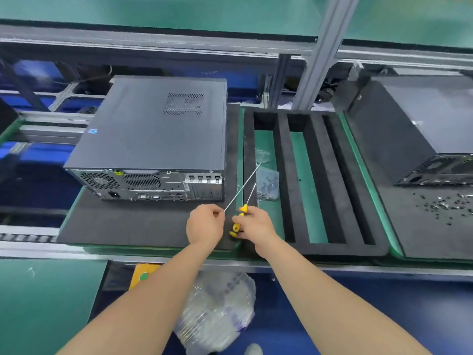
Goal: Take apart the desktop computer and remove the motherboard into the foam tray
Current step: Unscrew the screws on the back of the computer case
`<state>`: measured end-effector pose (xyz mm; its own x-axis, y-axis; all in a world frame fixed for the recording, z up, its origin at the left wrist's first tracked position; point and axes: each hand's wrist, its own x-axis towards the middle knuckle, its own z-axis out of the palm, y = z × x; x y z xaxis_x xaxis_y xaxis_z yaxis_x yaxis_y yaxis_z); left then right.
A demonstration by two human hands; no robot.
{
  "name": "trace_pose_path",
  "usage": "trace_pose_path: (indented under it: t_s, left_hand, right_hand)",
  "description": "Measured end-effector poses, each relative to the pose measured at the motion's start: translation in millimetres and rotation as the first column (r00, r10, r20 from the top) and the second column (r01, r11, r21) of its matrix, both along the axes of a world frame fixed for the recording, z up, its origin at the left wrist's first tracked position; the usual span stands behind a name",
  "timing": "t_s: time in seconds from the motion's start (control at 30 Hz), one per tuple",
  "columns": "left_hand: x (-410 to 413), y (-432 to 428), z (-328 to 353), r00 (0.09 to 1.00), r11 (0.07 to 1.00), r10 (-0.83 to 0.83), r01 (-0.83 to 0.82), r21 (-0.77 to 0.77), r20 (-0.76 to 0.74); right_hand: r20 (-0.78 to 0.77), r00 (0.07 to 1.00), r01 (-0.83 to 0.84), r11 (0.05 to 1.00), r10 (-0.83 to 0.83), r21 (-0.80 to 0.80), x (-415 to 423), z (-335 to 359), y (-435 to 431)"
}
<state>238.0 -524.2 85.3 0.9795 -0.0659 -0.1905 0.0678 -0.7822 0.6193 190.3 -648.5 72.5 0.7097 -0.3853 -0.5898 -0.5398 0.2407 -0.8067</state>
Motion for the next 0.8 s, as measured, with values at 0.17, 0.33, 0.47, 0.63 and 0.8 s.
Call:
trace_pose_path:
  t_s: [0.17, 0.33, 0.47, 0.63, 0.8]
  left_hand:
    - [23, 14, -4, 0.941, 0.941, -0.288, 0.244, 0.232, 0.179]
    - [35, 34, -7, 0.874, 0.878, -0.427, 0.339, 0.337, 0.232]
    - [43, 55, -10, 0.846, 0.832, -0.487, 0.372, 0.411, 0.219]
    - [42, 74, -10, 0.860, 0.821, -0.467, 0.336, 0.461, 0.206]
    - [35, 68, -4, 0.876, 0.850, -0.433, 0.318, 0.421, 0.212]
  right_hand:
    - [-0.018, 0.998, 0.061, 0.997, -0.062, -0.044, 13, -3, 6]
    - [-0.041, 0.989, 0.145, 0.989, -0.145, -0.022, 19, -3, 8]
    - [-0.031, 0.994, 0.108, 0.994, -0.108, 0.019, 20, -1, 11]
    - [-0.008, 0.999, 0.052, 0.996, -0.052, 0.075, 16, 5, 20]
    - [0.038, 0.997, 0.068, 0.993, -0.072, 0.099, 12, 11, 22]
